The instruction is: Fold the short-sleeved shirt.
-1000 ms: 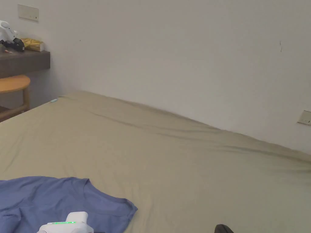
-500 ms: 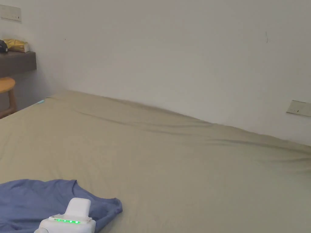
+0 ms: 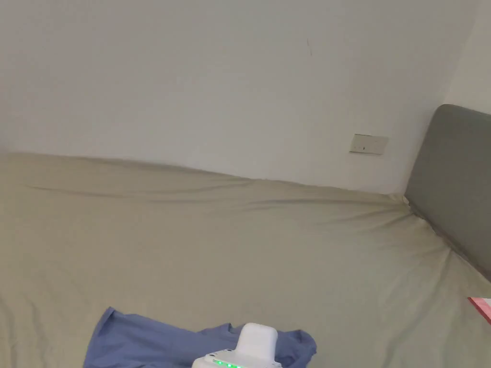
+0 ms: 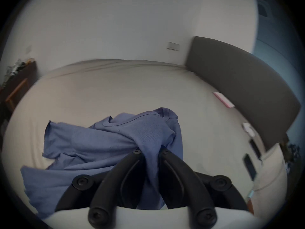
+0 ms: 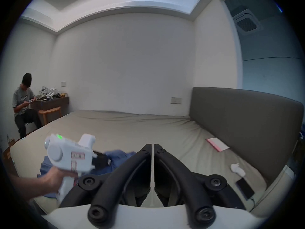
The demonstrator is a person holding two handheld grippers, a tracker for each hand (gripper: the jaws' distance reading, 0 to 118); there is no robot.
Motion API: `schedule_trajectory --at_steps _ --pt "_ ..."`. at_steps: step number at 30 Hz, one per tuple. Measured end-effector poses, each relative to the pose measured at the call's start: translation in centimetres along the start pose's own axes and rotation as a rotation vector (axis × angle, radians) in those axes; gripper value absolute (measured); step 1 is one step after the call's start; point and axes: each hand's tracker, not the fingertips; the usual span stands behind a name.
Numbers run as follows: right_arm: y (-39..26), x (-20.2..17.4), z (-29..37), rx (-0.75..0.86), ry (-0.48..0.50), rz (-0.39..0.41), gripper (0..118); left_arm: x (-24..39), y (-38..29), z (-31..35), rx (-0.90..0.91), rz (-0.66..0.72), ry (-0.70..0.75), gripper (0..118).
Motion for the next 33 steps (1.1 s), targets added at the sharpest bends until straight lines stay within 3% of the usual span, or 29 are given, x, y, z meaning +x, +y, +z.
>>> schedule_trajectory --at_steps 4,10,14,15,16,17,18,20,25,30,33 --pt "0.4 3.5 2.6 0.023 -0.079 -0.023 4 8.4 -3.8 1.0 -0.043 -0.093 -0.117 12" --pt "-0.2 6.5 4.8 0.017 -0.146 -0.08 4 14.0 -8.9 3.3 -0.172 -0.101 -0.28 12" --pt "-0.9 7.2 5.1 -0.012 -0.155 -0.139 4 14.5 -12.1 2.7 -0.241 -0.155 -0.225 13" --pt "-1.1 7.2 5.2 -0.019 -0.148 -0.149 4 14.0 -12.5 2.6 -0.253 -0.143 -0.225 27" --pt "-1.2 7.1 5.2 -0.026 -0.144 -0.154 4 13.4 -12.7 2.8 -0.262 -0.13 -0.222 59" --pt "-1.2 6.9 5.2 -0.029 -0.141 -0.152 4 12.9 -12.7 2.9 -0.289 -0.121 -0.212 100" --pt "-1.3 6.7 5.2 -0.032 -0.139 -0.148 4 12.3 -12.5 3.1 -0.298 -0.11 -0.21 118" --pt "-1.2 6.3 5.1 -0.032 -0.134 -0.137 4 9.6 -10.7 4.9 -0.216 -0.071 -0.206 114" --pt "-0.3 4.5 4.9 -0.018 -0.084 -0.115 4 -0.5 -7.6 8.4 -0.046 -0.016 0.042 115" --pt "0.3 2.5 5.0 0.009 -0.032 -0.067 5 -12.2 -9.8 12.0 -0.083 0.139 0.351 115" --pt "0.4 1.7 4.7 0.007 -0.004 -0.065 5 -18.1 -10.9 13.9 -0.108 0.304 0.36 115"
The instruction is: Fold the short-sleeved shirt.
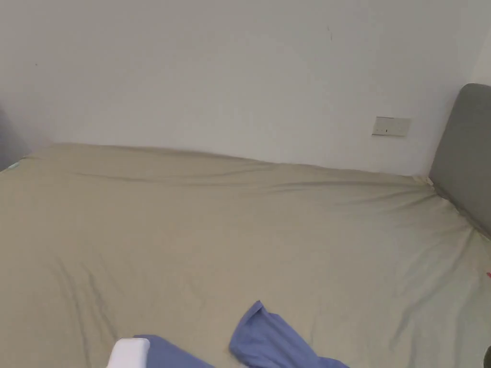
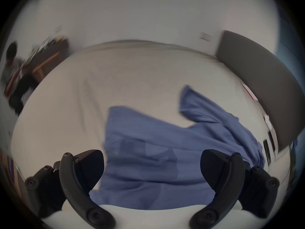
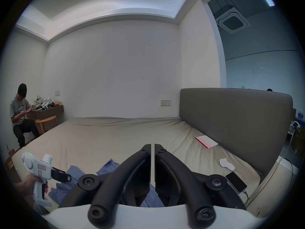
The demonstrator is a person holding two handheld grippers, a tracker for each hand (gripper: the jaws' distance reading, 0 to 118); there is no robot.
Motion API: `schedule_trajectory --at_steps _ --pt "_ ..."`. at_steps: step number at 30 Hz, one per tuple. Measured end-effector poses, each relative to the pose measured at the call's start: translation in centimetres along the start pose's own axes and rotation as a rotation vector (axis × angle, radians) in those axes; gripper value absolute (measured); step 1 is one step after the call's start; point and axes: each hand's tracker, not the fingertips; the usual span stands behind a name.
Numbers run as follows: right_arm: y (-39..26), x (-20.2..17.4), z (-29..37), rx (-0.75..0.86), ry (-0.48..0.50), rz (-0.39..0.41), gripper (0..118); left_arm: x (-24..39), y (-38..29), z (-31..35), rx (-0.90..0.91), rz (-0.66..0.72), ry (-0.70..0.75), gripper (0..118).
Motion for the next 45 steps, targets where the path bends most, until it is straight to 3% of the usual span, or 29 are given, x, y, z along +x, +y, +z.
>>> schedule_trajectory --at_steps 5,11,17,19,20,21,23,24,25,26,30,33,36,40,41,43,44,45 --pt "-0.2 -0.8 -1.0 -0.032 0.036 -0.014 6 -4.5 3.5 -1.4 0.018 0.112 0.041 115" --pt "-0.9 -0.5 -2.3 -0.081 0.028 0.014 6 -2.3 7.7 -8.6 -0.057 0.029 0.071 115" --pt "-1.7 0.7 -3.5 -0.142 -0.003 0.046 6 0.8 6.4 -13.1 -0.272 -0.08 0.145 115" --pt "-2.1 1.5 -4.2 -0.175 -0.01 0.047 7 -0.2 6.8 -12.8 -0.195 -0.071 0.122 117" --pt "-2.3 1.8 -4.9 -0.196 -0.01 0.049 9 -0.2 6.9 -12.0 -0.212 -0.062 0.127 110" --pt "-2.6 2.1 -5.9 -0.232 -0.016 0.05 14 0.0 7.2 -11.8 -0.193 -0.087 0.114 90" --pt "-3.4 2.9 -8.5 -0.329 0.012 0.063 36 0.3 7.5 -10.3 -0.145 -0.151 0.184 36" --pt "-3.8 3.2 -10.2 -0.379 0.041 0.084 57 0.1 7.3 -9.8 -0.118 -0.173 0.196 3" --pt "-4.4 3.3 -12.0 -0.415 0.052 0.115 70 -1.3 7.3 -11.9 -0.12 -0.163 0.163 0" --pt "-4.9 3.1 -13.6 -0.435 0.071 0.148 75 -1.5 7.2 -11.7 -0.123 -0.133 0.087 0" --pt "-7.9 1.4 -21.6 -0.575 0.166 0.334 85 -1.7 5.7 -8.9 -0.069 -0.07 0.071 0" --pt "-11.2 -0.3 -27.8 -0.743 0.245 0.378 85 -2.8 4.5 -6.5 -0.032 -0.048 0.029 0" --pt "-14.3 -1.6 -32.5 -0.799 0.294 0.373 85 -4.5 3.5 -5.1 -0.023 -0.038 0.029 0" --pt "-17.3 -2.2 -36.3 -0.878 0.303 0.204 82 -4.8 2.9 -2.7 -0.01 -0.021 0.006 0" --pt "-18.0 -2.5 -36.5 -0.892 0.296 0.224 75 -4.1 3.3 -1.7 0.004 -0.026 0.012 0" --pt "-19.5 -3.3 -36.4 -0.903 0.311 0.306 46 -3.9 3.3 -1.3 0.015 -0.021 0.019 0" --pt "-19.5 -3.6 -35.9 -0.867 0.311 0.301 41 -3.8 3.3 -1.4 0.014 -0.017 0.015 0" --pt "-19.0 -3.8 -35.7 -0.869 0.305 0.297 27 -3.7 3.8 -1.1 0.015 -0.011 0.011 0"
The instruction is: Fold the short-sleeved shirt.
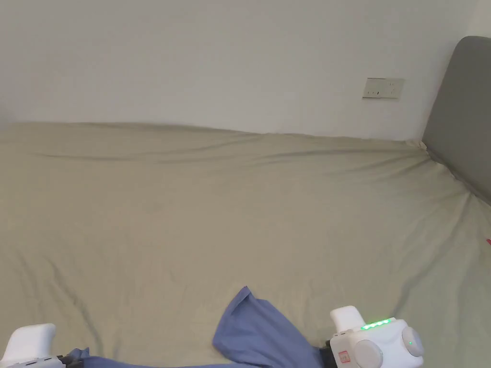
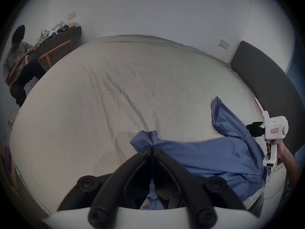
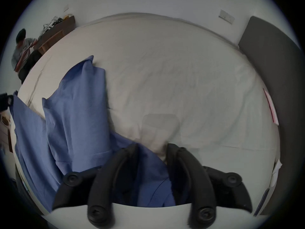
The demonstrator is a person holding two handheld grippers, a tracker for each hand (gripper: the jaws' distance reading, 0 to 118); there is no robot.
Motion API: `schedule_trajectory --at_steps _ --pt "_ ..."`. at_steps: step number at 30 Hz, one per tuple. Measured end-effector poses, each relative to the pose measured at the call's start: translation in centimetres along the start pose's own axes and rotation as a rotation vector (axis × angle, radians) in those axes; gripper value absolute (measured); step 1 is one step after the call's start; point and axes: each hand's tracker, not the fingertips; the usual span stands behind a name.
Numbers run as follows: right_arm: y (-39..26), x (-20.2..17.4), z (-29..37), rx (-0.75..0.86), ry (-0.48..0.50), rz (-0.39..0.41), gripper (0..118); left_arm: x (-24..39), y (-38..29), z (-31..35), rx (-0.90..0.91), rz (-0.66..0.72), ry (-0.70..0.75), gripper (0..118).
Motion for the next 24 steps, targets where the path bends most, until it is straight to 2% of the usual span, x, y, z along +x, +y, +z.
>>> schedule_trajectory --at_steps 1,2,5,8,9,17,21,24 --pt "0.1 -0.2 0.2 -0.003 0.015 -0.002 6 0.3 0.0 0.0 -0.001 0.0 -0.003 0" --pt "-0.2 -1.1 0.7 0.004 -0.044 0.013 2 0.6 0.0 -0.1 0.003 -0.007 0.001 0" --pt "-0.2 -1.1 1.7 0.02 -0.053 0.027 2 0.8 0.4 0.0 0.003 -0.013 0.01 0" --pt "0.4 0.5 5.1 0.098 0.023 -0.108 2 0.7 1.2 1.4 0.021 -0.015 -0.009 0" --pt "0.6 1.2 6.4 0.127 0.045 -0.13 2 0.6 1.4 1.9 0.029 -0.012 -0.013 0" --pt "2.9 5.6 20.8 0.39 0.008 -0.198 2 0.2 4.7 8.9 0.172 0.013 -0.048 0" --pt "4.7 7.1 29.5 0.555 0.003 -0.228 2 0.4 8.4 14.3 0.316 -0.008 -0.038 0" --pt "6.1 7.9 36.0 0.664 -0.015 -0.222 2 0.1 11.3 19.4 0.432 -0.01 -0.05 0"
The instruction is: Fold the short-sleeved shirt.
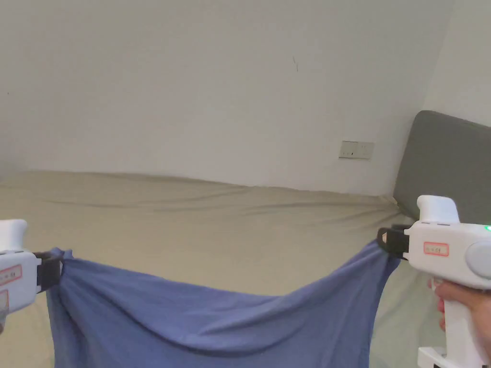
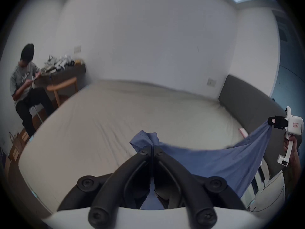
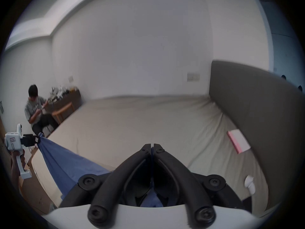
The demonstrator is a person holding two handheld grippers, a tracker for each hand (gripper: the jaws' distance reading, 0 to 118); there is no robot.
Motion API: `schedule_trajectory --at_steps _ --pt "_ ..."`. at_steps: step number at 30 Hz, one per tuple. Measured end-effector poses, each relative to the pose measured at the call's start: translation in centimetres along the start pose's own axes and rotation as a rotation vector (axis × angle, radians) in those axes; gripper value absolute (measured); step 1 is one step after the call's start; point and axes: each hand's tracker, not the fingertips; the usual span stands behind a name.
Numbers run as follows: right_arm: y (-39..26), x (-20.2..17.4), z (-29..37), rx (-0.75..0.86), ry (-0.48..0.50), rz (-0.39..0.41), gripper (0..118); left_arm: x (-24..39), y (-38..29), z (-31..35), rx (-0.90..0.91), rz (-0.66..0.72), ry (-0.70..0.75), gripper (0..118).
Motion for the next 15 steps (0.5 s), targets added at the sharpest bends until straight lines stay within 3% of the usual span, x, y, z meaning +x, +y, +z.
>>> schedule_trajectory --at_steps 4,7,15 --pt "6.6 0.0 5.9 0.118 -0.041 0.029 2 -0.5 6.2 4.6 0.143 -0.008 -0.001 0" --pt "10.5 0.7 9.2 0.184 -0.056 -0.02 2 -0.9 11.1 7.6 0.237 -0.025 0.026 0" --pt "19.4 0.5 14.6 0.286 -0.104 -0.024 2 -1.4 21.4 9.9 0.339 -0.059 0.04 0"
